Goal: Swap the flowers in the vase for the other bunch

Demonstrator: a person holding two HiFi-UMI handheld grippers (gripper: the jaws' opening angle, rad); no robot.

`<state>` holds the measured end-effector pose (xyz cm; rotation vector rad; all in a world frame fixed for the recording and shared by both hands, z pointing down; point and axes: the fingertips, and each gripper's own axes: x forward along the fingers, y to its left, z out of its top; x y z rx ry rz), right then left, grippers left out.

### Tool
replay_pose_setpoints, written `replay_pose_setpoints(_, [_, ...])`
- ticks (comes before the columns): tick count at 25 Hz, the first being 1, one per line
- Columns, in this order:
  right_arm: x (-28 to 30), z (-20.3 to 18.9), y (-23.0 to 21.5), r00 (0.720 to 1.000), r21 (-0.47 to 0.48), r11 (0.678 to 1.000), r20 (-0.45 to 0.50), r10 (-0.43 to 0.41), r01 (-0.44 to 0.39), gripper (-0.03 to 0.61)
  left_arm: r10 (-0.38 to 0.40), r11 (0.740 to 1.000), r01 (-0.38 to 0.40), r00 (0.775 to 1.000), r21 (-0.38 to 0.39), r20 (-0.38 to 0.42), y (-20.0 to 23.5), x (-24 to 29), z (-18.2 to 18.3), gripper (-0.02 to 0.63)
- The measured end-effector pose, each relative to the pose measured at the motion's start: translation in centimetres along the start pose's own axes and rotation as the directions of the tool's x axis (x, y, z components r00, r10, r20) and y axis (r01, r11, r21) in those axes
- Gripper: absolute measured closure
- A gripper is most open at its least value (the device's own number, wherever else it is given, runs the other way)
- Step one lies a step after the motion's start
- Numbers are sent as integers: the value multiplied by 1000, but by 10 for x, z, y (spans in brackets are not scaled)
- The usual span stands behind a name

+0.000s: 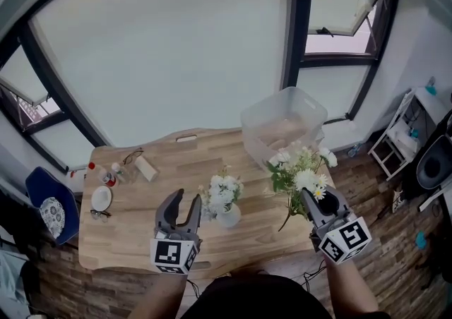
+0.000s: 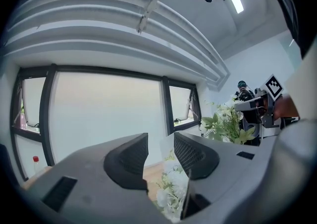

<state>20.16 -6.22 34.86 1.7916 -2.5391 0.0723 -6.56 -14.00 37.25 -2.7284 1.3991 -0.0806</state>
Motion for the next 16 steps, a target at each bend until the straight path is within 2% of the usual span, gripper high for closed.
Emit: replay_pose_setpoints(16, [7, 6, 6, 1000, -14, 1000, 11, 20, -20, 466, 4, 1000, -4, 1000, -1, -8, 1, 0, 1, 454])
